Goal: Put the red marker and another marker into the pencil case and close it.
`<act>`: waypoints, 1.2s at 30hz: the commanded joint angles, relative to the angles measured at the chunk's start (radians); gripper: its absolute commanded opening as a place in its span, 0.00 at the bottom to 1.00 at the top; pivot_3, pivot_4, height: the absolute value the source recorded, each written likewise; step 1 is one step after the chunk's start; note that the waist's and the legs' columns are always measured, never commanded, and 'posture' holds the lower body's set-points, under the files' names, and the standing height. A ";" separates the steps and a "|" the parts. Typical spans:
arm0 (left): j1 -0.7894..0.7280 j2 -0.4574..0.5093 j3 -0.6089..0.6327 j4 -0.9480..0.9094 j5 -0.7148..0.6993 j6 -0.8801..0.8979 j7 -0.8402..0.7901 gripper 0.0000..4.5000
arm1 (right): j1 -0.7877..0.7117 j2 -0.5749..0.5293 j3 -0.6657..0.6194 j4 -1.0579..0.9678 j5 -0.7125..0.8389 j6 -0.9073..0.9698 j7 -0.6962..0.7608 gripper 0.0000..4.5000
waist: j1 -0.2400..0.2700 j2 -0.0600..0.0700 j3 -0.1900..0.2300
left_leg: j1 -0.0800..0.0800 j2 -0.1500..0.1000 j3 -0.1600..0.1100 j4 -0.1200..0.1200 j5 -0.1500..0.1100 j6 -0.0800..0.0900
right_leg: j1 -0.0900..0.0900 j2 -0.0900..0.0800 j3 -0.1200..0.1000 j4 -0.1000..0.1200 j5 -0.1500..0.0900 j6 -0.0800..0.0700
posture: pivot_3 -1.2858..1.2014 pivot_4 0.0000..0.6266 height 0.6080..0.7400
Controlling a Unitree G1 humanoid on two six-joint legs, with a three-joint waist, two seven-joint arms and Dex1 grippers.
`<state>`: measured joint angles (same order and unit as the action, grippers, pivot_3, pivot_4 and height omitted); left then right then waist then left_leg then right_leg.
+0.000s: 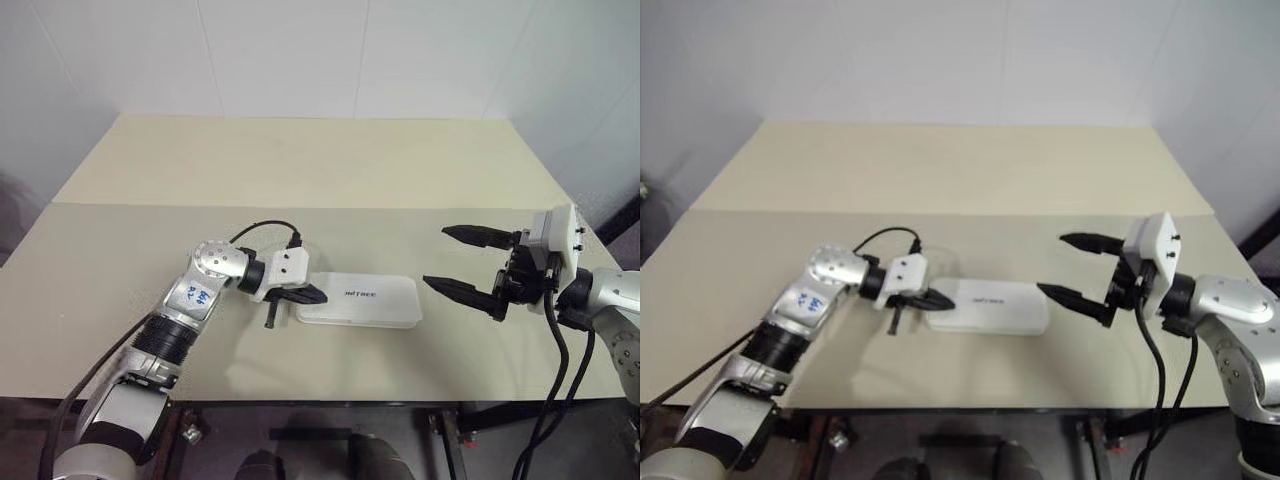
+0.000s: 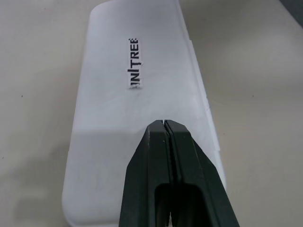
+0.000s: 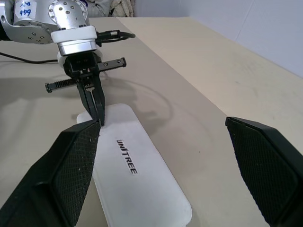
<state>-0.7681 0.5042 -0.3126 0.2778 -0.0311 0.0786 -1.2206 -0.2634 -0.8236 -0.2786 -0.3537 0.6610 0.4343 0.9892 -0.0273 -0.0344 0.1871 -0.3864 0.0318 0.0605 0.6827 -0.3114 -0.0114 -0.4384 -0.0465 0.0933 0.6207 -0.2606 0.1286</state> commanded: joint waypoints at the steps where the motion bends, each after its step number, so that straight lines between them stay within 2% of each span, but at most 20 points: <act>1: 0.021 -0.013 -0.034 -0.028 0.041 0.040 0.031 0.01 | 0.005 0.002 -0.028 -0.043 0.025 0.002 -0.018 1.00 | 0.000 0.000 0.000 | 0.000 0.000 0.000 0.000 0.000 0.000 | 0.000 0.000 0.000 0.000 0.000 0.000 | 0.52 0.24 1.00; 7: 0.032 -0.024 -0.069 -0.026 0.080 0.084 0.075 0.01 | 0.017 0.008 -0.028 -0.068 0.037 0.014 -0.039 1.00 | 0.000 0.000 0.000 | 0.002 0.000 -0.001 0.000 0.000 0.000 | 0.003 0.000 0.000 0.000 0.000 0.000 | 0.52 0.24 1.00; 11: 0.041 -0.046 -0.044 -0.059 0.034 0.142 0.088 0.01 | 0.023 0.011 -0.028 -0.081 0.046 0.021 -0.050 1.00 | -0.001 0.000 0.000 | 0.012 0.000 -0.001 -0.001 0.000 0.001 | 0.015 0.000 0.000 -0.003 0.000 0.000 | 0.52 0.24 1.00; 14: 0.030 -0.070 0.036 -0.093 -0.059 0.183 0.086 0.01 | 0.017 0.014 -0.015 -0.071 0.042 0.018 -0.051 1.00 | -0.001 0.000 0.000 | 0.014 0.000 0.000 -0.001 0.000 0.001 | 0.016 0.000 0.000 -0.003 0.000 0.000 | 0.52 0.24 1.00; 28: 0.097 0.119 0.332 -0.206 -0.311 0.242 0.025 0.01 | -0.043 0.007 0.071 0.059 -0.045 -0.047 0.028 1.00 | -0.004 0.000 0.000 | 0.011 0.001 0.001 -0.004 0.000 0.000 | 0.011 0.000 0.000 -0.002 -0.001 -0.002 | 0.52 0.24 1.00; 29: 0.116 0.136 0.364 -0.222 -0.344 0.253 0.012 0.09 | -0.044 0.006 0.077 0.071 -0.060 -0.061 0.037 1.00 | -0.004 0.000 0.000 | 0.011 0.001 0.001 -0.004 0.000 0.000 | 0.011 0.000 0.000 -0.002 -0.001 -0.002 | 0.52 0.24 1.00; 32: 0.172 0.178 0.432 -0.241 -0.392 0.256 0.002 0.26 | -0.052 0.007 0.085 0.112 -0.093 -0.096 0.060 1.00 | -0.004 0.000 0.000 | 0.011 0.002 0.001 -0.004 -0.001 0.000 | 0.011 0.000 0.000 -0.003 -0.001 -0.002 | 0.52 0.24 1.00; 36: 0.232 0.213 0.479 -0.257 -0.414 0.237 0.006 0.57 | -0.067 0.006 0.090 0.162 -0.124 -0.136 0.084 1.00 | -0.004 0.000 0.000 | 0.011 0.002 0.002 -0.004 -0.001 0.001 | 0.011 0.000 0.000 -0.004 -0.001 -0.002 | 0.52 0.24 1.00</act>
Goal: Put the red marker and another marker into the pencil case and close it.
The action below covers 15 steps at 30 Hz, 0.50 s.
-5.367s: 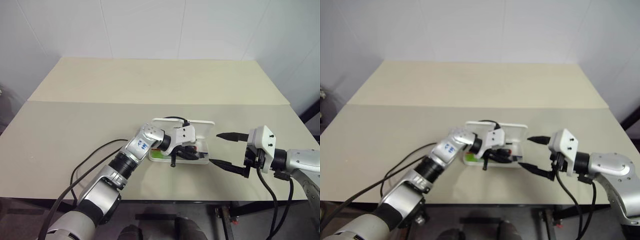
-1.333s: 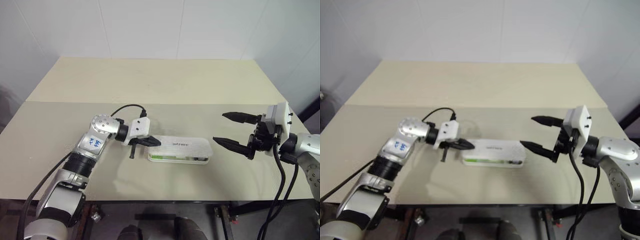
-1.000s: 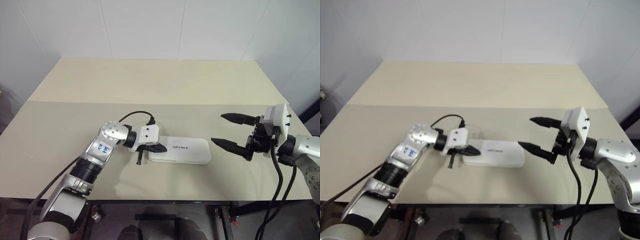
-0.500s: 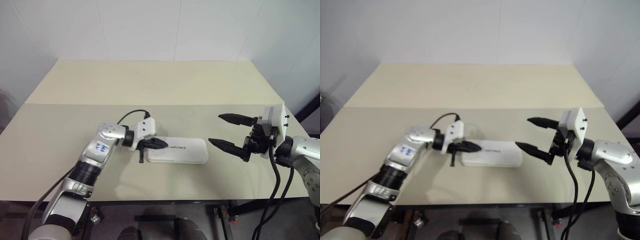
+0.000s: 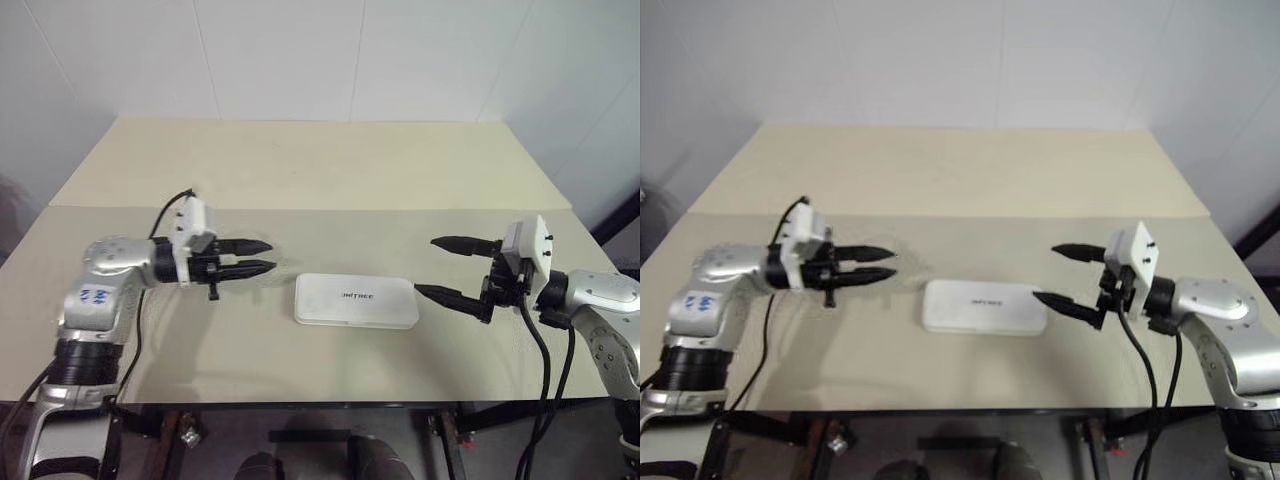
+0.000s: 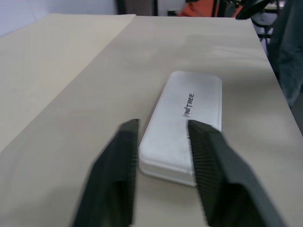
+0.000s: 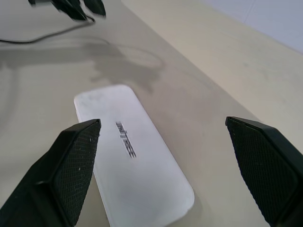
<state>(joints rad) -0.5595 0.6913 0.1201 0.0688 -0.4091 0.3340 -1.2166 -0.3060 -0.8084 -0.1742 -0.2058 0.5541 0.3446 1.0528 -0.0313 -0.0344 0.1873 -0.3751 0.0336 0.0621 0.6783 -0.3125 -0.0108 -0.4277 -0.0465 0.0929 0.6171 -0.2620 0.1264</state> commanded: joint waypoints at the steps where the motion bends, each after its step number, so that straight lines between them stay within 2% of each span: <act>1: 0.027 0.028 0.052 -0.051 -0.034 -0.022 0.011 0.64 | -0.029 -0.012 -0.014 0.026 -0.022 -0.056 0.028 1.00 | 0.000 0.000 0.000 | 0.000 0.000 0.000 0.000 0.000 0.000 | 0.000 0.000 0.000 0.000 0.000 0.000 | 0.52 0.24 1.00; 6: 0.070 0.029 0.059 -0.089 -0.048 -0.008 0.036 0.99 | -0.066 -0.012 -0.010 0.086 -0.038 -0.090 0.056 1.00 | 0.000 0.000 0.000 | 0.000 0.000 0.000 0.000 0.000 0.000 | 0.000 0.000 0.000 0.000 0.000 0.000 | 0.52 0.24 1.00; 15: 0.088 0.023 0.028 -0.107 -0.016 -0.067 0.082 0.99 | -0.122 -0.008 0.002 0.215 -0.092 -0.169 0.100 1.00 | 0.000 0.000 0.000 | 0.000 0.001 0.000 0.000 0.000 0.000 | 0.000 0.000 0.000 -0.001 0.000 0.000 | 0.52 0.24 1.00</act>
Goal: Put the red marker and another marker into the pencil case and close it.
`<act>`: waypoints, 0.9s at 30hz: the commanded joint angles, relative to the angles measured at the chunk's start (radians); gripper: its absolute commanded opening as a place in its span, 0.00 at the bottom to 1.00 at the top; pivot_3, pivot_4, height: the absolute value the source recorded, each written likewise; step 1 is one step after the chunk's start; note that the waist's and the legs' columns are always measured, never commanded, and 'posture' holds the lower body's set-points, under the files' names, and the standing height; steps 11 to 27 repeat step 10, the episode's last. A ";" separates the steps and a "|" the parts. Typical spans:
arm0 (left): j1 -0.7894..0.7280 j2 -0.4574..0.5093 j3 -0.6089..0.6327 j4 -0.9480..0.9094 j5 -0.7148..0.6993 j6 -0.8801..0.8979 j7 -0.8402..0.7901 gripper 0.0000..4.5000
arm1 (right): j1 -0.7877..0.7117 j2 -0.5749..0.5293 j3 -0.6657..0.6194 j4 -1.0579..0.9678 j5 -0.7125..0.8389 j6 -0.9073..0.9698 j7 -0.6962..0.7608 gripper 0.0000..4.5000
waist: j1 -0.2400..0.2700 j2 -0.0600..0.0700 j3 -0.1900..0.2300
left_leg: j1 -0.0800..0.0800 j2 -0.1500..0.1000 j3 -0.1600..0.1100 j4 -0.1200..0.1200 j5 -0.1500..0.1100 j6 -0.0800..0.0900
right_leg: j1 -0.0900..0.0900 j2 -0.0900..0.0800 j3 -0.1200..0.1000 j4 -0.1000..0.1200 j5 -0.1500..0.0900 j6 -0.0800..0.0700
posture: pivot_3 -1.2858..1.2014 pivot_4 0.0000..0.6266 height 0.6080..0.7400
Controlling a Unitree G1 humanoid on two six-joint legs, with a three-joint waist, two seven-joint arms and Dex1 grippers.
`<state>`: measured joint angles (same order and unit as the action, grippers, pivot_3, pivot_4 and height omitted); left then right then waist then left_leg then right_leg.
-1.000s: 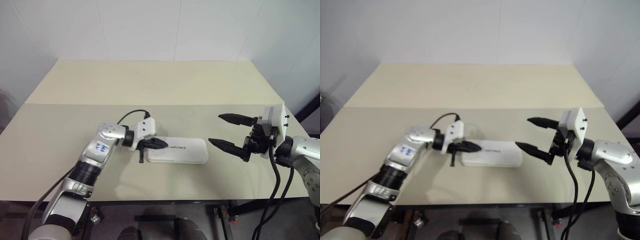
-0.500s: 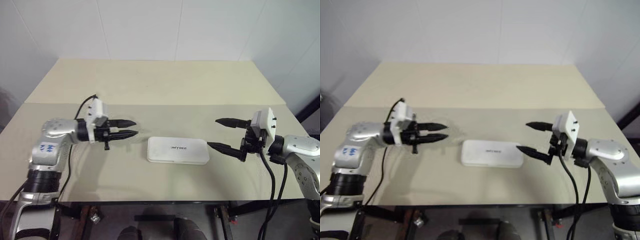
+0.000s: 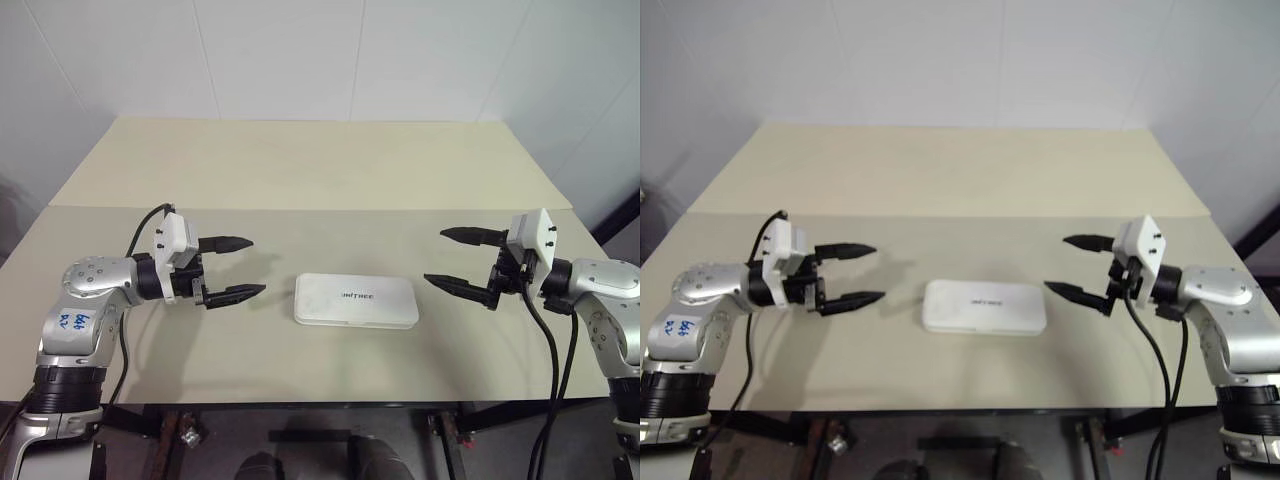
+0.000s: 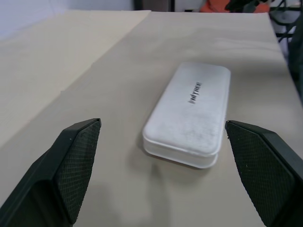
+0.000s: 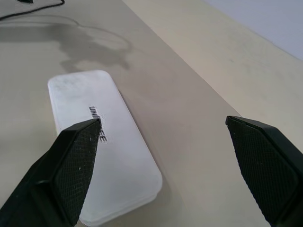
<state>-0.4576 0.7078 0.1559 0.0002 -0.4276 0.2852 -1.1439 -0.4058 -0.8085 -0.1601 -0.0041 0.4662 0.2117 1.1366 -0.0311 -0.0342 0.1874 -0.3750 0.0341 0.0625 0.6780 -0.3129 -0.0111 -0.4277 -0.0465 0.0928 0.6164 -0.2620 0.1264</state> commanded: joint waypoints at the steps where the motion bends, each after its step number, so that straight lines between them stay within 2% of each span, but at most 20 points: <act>1: -0.011 0.008 -0.010 -0.042 -0.002 -0.016 0.007 0.99 | -0.024 -0.008 -0.010 0.014 -0.008 -0.039 0.018 1.00 | 0.000 0.000 0.000 | 0.000 0.000 0.000 0.000 0.000 0.000 | 0.000 0.000 0.000 0.000 0.000 0.000 | 0.52 0.24 1.00; 27: 0.004 0.021 -0.022 -0.048 0.001 -0.030 0.002 0.99 | -0.014 0.010 0.003 0.014 -0.022 -0.053 0.033 1.00 | -0.001 0.000 0.000 | 0.000 0.000 0.000 -0.001 0.000 0.000 | 0.000 0.000 0.000 0.000 0.000 0.000 | 0.52 0.24 1.00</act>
